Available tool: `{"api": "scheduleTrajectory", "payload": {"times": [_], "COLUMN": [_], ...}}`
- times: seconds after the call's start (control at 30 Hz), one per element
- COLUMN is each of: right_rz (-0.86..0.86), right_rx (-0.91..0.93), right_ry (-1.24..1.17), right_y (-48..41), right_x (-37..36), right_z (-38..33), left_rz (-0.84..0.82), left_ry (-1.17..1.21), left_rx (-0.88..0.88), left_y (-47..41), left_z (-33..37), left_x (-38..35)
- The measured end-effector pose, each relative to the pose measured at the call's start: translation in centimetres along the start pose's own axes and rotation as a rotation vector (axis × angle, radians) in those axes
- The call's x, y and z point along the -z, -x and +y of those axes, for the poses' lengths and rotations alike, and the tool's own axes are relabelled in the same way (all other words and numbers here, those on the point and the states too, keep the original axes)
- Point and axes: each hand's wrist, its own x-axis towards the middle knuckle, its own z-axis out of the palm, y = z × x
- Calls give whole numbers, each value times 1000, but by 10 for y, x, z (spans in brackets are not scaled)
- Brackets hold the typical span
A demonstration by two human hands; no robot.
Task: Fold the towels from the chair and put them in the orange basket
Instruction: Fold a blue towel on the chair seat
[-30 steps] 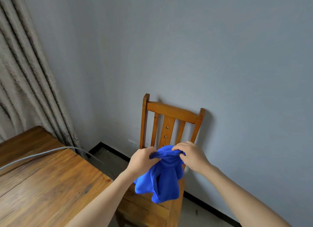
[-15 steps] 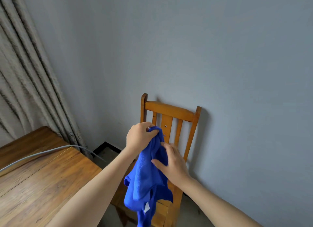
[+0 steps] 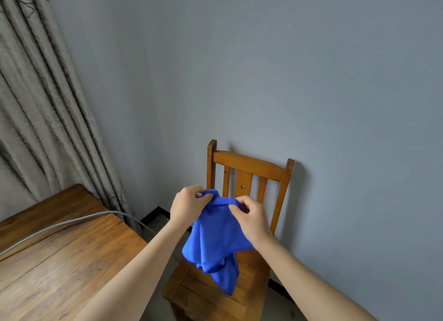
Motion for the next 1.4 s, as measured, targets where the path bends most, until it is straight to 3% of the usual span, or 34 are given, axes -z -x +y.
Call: {"api": "scheduleTrajectory", "payload": {"times": [0.17,0.27,0.4,0.5,0.6,0.7,0.83,0.9,1.13,1.4], "right_rz": [-50,-273,-565,-566,-560,-467,-24,105,26,208], "right_rx": [-126,-57,104,170,184,198,243,234,326,289], "right_ry": [-56,151,470,531,518,540,456,340,346,228], "right_y": [-28,-44,-55,-60,-62,-63,-65,-64,-52,-70], "right_x": [23,40,50,54,60,68,82,87,62,50], "right_z": [-30,-44,-63,-73,-79,-79,-74,-77,-88,-95], "left_rz": [-97,-151,-475,-587,-585,-532,-554,-556,-584,-392], "left_ry": [14,197,487,523,516,500,450,363,419,355], "left_rx": [197,85,-62,-76,-47,-48,-56,-66,-100,-1], "left_y": [6,10,10,9,8,7,7,10,23,17], "left_z": [-19,-13,6,9,9,3,-14,-21,-21,-41], "left_x": [-11,-7,2,-1,-9,-15,-17,-23,-46,-74]}}
